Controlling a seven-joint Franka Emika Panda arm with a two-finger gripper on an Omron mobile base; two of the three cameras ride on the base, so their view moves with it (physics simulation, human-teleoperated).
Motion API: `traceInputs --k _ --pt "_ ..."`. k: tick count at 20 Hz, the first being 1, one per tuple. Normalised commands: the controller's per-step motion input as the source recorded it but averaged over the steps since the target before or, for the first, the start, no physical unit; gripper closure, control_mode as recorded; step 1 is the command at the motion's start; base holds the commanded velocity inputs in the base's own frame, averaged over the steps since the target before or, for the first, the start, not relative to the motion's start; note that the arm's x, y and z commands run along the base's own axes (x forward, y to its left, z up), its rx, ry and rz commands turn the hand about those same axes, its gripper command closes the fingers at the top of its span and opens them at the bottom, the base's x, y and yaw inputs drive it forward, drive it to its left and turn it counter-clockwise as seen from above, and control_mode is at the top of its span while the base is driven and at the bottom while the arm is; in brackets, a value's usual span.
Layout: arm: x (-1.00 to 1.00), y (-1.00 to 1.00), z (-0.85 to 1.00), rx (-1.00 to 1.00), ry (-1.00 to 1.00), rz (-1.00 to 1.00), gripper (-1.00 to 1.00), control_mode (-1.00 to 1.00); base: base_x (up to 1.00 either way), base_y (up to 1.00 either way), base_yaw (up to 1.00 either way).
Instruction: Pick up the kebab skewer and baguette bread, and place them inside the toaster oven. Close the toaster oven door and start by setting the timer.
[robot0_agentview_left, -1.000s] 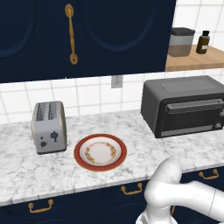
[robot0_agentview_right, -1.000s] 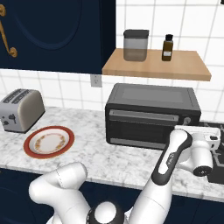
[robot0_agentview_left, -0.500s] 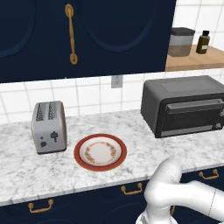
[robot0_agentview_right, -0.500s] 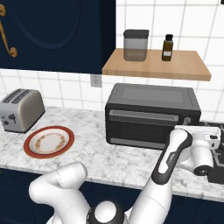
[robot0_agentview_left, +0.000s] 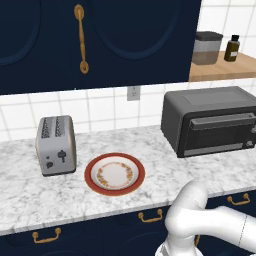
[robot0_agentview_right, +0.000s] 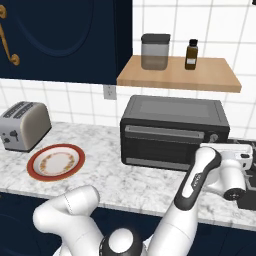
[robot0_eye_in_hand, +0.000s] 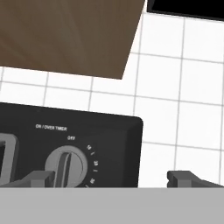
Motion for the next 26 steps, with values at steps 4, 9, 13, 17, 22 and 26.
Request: traceInputs --k 4,9,13,17,22,26 --pt "-0.24 -0.24 0.77 0.03 -0.02 0.01 -1.0 -1.0 0.0 0.0 0.0" --pt "-0.37 -0.02 0.71 0.04 -0.04 0.01 -1.0 -1.0 0.0 0.0 0.0" --pt "-0.23 -0.03 0.62 0.02 -0.05 0.0 -1.0 -1.0 0.0 0.0 0.0" --pt "-0.43 0.08 0.03 0.04 0.0 0.0 -1.0 -1.0 0.0 0.0 0.0" --pt "-0.35 0.04 -0.08 0.04 0.0 0.0 -1.0 -1.0 0.0 0.0 0.0" --pt "0.0 0.15 0.0 0.1 0.0 0.0 -1.0 -1.0 0.0 0.0 0.0"
